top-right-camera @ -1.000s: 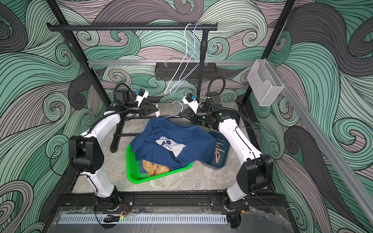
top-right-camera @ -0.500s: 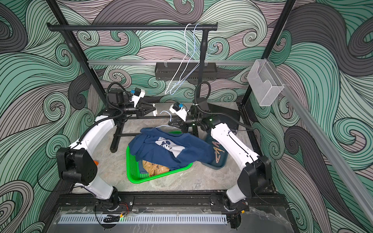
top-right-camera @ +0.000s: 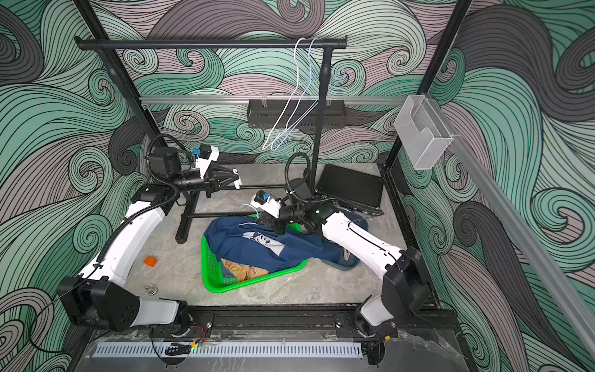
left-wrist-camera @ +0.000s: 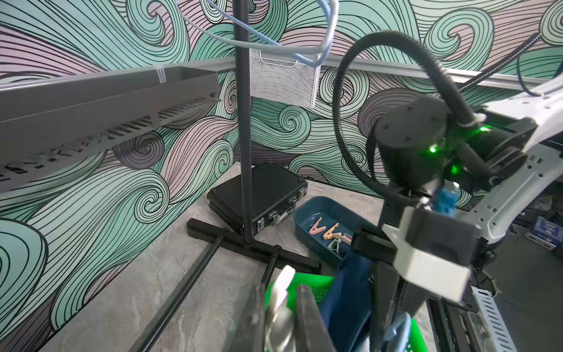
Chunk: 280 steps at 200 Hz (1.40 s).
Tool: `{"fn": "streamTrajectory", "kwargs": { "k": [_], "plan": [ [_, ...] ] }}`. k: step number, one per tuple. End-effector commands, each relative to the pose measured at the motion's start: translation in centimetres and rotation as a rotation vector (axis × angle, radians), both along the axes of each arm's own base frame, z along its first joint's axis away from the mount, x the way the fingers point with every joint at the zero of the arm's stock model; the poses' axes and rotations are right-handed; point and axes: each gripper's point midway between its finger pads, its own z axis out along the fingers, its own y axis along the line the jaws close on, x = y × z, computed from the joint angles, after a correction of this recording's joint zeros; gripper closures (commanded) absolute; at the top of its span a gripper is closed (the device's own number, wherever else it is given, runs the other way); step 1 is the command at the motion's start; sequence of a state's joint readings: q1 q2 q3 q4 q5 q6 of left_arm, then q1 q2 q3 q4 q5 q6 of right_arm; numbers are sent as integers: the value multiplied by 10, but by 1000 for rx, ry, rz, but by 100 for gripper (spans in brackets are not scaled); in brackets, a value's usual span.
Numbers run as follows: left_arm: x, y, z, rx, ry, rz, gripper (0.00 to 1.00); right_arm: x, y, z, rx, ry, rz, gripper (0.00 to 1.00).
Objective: Remove the clothespins securing t-shirts to the hanger
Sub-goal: Place the hanger in the basket.
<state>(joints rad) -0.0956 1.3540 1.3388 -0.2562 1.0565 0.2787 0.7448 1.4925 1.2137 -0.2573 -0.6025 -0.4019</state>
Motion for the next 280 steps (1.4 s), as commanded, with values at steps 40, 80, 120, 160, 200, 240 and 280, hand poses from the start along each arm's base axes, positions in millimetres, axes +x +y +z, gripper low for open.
{"fn": "streamTrajectory", "kwargs": {
  "k": [40, 80, 120, 160, 200, 240, 280],
  "plan": [
    [-14, 5, -4, 9, 17, 24, 97, -22, -18, -31, -171, -90, -27, 84],
    [-23, 6, -5, 7, 17, 30, 97, -45, -22, -70, -318, -258, -4, 76],
    [-28, 7, -7, 4, 27, 35, 97, -60, -28, -84, -369, -278, 26, 52],
    [-35, 2, -11, -11, 41, -2, 96, -70, -36, -80, -383, -273, 39, 31],
    [-42, -10, -17, -7, 46, -24, 96, -77, -56, -67, -354, -300, -1, 5],
    [-47, -45, -31, 27, 61, -71, 96, -60, -94, -29, -261, -340, -206, 1],
    [-42, -111, -58, 63, 64, -91, 97, -19, -156, 28, -106, -390, -539, 1]
  ]
}}
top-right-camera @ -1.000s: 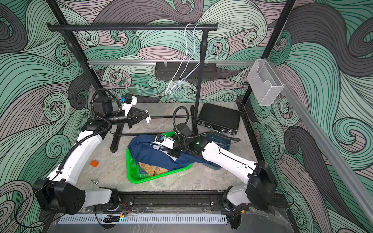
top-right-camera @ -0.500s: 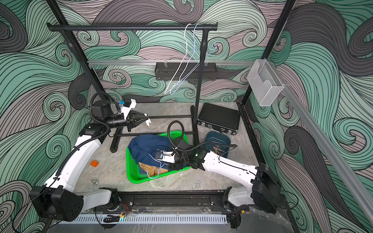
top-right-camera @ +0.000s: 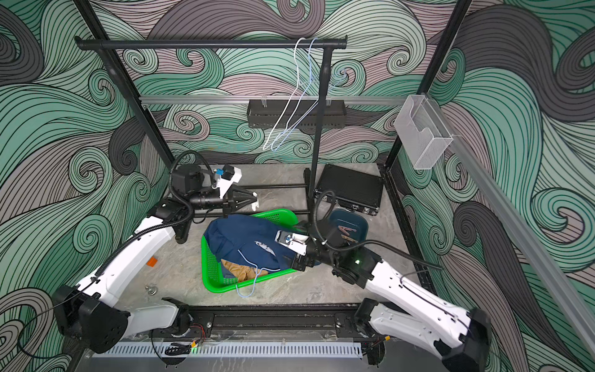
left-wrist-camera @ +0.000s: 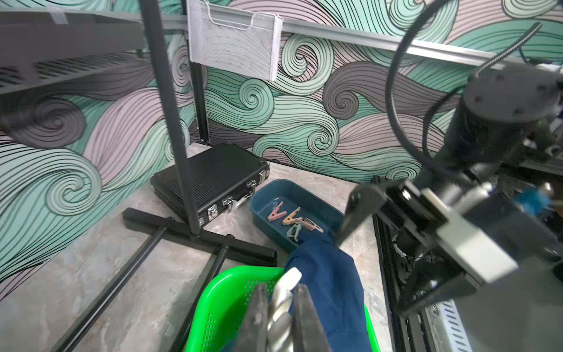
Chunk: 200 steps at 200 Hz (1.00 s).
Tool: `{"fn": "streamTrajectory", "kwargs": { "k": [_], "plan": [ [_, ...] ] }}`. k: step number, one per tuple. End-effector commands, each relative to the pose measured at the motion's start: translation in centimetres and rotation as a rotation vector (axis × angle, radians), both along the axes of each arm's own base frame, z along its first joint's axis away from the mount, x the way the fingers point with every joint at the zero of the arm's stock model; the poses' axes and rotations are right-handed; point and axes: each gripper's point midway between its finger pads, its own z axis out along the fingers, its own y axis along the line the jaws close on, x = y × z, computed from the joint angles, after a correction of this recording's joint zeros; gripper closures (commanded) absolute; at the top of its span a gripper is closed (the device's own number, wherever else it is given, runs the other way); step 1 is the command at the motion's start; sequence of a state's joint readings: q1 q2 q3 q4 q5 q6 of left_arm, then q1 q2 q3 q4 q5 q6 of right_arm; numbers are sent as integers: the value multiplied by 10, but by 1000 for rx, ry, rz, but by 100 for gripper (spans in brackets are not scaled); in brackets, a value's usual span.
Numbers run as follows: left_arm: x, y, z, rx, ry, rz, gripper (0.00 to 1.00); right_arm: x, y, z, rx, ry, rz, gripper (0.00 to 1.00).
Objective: Remove the clothespins securing t-shirts to the hanger
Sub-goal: Place the hanger in the basket, then place the clothespin in the storage box.
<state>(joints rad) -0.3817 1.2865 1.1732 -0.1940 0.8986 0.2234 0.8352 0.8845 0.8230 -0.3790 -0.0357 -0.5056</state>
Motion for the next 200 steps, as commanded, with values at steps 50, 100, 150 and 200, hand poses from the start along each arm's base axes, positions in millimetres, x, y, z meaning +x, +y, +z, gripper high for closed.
{"fn": "streamTrajectory", "kwargs": {
  "k": [50, 100, 150, 200],
  "plan": [
    [0, -152, -53, 50, 52, -137, 98, 55, -128, 84, 172, -239, -608, 1],
    [-13, -234, -87, 81, 92, -254, 98, 63, -202, 107, 267, -311, -923, 1],
    [-5, -278, -144, 155, 152, -260, 98, 56, -218, 100, 347, -300, -989, 1],
    [10, -302, -198, 243, 216, -234, 97, 52, -221, 92, 337, -292, -999, 1]
  ]
}}
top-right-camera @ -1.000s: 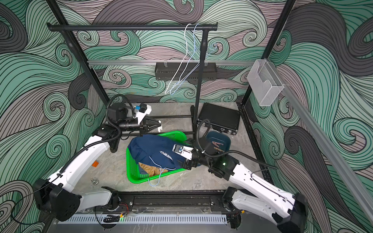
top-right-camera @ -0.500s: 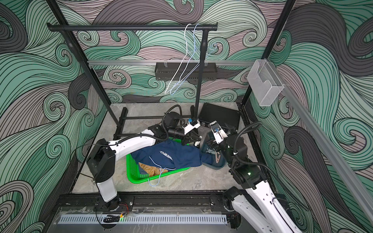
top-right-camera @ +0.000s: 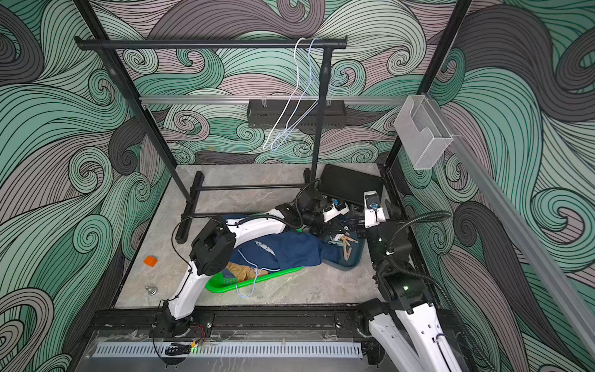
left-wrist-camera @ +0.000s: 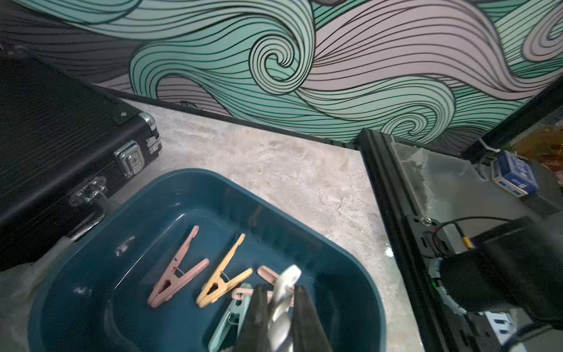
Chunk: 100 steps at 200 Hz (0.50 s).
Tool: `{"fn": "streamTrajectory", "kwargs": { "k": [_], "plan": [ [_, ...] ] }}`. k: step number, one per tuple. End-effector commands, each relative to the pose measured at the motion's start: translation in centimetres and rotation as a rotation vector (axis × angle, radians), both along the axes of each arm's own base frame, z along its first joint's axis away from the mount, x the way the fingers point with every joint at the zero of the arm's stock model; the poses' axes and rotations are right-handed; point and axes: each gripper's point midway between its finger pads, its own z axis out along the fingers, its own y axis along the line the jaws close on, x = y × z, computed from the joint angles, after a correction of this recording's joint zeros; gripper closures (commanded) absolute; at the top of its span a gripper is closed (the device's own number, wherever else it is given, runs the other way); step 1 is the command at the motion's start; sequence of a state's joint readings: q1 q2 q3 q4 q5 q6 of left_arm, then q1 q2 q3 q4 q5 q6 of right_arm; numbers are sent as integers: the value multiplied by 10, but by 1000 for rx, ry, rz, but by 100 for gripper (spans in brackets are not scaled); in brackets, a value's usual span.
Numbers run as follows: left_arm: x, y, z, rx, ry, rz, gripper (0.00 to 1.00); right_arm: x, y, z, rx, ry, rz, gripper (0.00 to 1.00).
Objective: Remove the clothespins securing t-shirts to the hanger
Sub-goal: Place the clothespin in the storage box.
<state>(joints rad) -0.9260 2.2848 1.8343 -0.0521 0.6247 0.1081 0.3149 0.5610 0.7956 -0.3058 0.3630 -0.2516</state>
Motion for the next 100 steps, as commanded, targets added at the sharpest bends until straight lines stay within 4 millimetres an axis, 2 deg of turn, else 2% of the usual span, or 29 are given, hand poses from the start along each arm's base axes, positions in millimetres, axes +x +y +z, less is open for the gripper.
{"fn": "streamTrajectory", "kwargs": {
  "k": [1, 31, 57, 69, 82, 100],
  "plan": [
    [8, -8, -12, 43, 25, 25, 97, -1, -4, -2, 19, -7, -23, 1],
    [8, -14, -31, 88, 54, 19, 97, -1, -3, -2, 15, -6, -17, 1],
    [10, -13, -36, 100, 54, 32, 82, -1, -1, -1, 16, -6, -5, 1],
    [10, -14, -38, 107, 64, 34, 78, -1, -1, -2, 20, -2, -2, 1],
    [7, -16, -39, 104, 72, 28, 68, -2, 0, -3, 22, 4, 7, 1],
    [6, -18, -33, 98, 56, 31, 66, -5, 0, -6, 19, 11, 12, 1]
  ]
}}
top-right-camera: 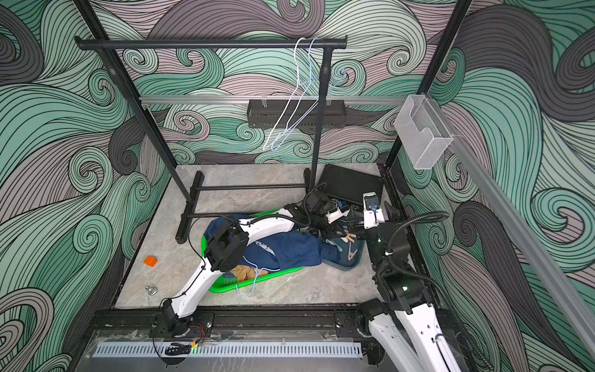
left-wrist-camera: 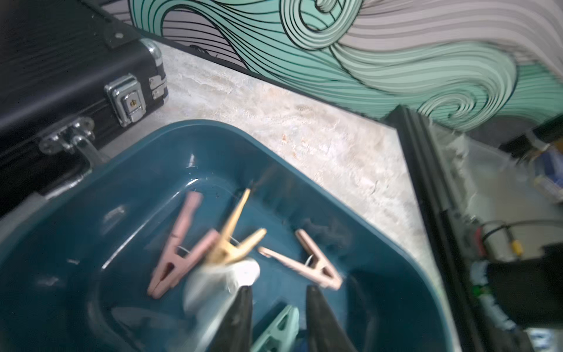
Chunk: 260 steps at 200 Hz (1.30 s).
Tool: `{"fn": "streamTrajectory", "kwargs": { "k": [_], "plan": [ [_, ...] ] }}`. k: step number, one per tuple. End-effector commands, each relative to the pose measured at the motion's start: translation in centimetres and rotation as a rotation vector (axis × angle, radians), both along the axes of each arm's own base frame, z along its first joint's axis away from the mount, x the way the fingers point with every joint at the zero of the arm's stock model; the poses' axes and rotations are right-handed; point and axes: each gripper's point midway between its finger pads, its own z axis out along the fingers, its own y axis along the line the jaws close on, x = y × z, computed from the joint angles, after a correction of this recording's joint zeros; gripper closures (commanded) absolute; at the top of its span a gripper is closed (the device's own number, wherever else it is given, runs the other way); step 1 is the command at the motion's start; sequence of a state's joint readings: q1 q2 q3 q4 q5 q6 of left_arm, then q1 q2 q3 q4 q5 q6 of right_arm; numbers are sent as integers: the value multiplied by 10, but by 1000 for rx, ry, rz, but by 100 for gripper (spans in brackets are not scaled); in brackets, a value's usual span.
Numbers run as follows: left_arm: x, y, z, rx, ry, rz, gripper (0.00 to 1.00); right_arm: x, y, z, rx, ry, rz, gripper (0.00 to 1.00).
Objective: Remove the clothespins securing t-shirts to the hanger
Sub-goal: Place the clothespin in the storage box, then pick up the hanger from the basket.
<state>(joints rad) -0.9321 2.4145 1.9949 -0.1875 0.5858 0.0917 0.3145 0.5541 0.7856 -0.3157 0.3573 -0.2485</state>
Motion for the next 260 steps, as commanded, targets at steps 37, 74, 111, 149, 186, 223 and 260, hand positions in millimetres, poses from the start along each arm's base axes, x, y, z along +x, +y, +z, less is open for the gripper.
{"fn": "streamTrajectory", "kwargs": {
  "k": [37, 74, 111, 149, 186, 223, 260],
  "plan": [
    [-5, -4, 57, -60, -97, 16, 58, -10, 0, -10, 8, 8, 22, 1],
    [1, 33, 139, -81, -226, 97, 54, -10, 9, -7, 12, 7, 72, 1],
    [-7, 115, 172, -36, -313, 235, 50, -15, 38, -25, 20, 91, 239, 1],
    [-19, 225, 163, 87, -327, 442, 45, -36, 85, -42, 92, 186, 508, 7],
    [-23, 346, 134, 170, -243, 707, 44, -66, 140, -68, 49, 324, 772, 12],
    [-35, 409, 107, 215, -171, 870, 40, -89, 189, -99, -149, 425, 934, 12],
    [-41, 445, 81, 249, -90, 988, 40, -110, 236, -118, -232, 459, 1055, 15]
  ]
}}
